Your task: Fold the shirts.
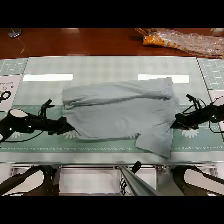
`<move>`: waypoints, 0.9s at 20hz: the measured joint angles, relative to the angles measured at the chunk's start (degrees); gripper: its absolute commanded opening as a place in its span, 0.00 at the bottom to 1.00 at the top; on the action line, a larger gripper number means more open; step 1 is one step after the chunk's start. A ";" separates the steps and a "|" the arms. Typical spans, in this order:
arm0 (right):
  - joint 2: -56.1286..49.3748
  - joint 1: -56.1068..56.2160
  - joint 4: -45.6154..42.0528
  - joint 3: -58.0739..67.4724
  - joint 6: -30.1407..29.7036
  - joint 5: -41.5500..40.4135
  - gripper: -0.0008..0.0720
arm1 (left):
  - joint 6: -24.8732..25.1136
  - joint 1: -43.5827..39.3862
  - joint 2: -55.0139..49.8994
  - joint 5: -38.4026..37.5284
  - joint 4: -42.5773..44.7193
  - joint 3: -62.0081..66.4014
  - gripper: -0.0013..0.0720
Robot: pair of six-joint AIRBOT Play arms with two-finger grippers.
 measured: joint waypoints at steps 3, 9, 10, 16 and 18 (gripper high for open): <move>1.51 0.28 5.73 5.90 -2.25 -1.68 0.05 | -0.11 0.00 0.83 -2.16 -0.31 8.37 0.04; -2.32 2.12 15.26 20.76 0.24 -12.00 0.05 | -0.39 0.00 -0.26 3.82 -0.55 24.00 0.04; -4.13 2.99 15.80 23.50 0.59 -13.00 0.05 | -0.46 0.00 -1.29 5.31 -0.57 25.53 0.04; -17.35 7.69 17.25 37.88 3.87 -19.19 0.05 | -1.49 -0.04 -10.71 8.90 -0.57 32.72 0.04; -21.27 8.35 17.40 40.89 4.98 -19.93 0.05 | -1.90 -0.11 -14.23 8.96 -0.57 34.32 0.04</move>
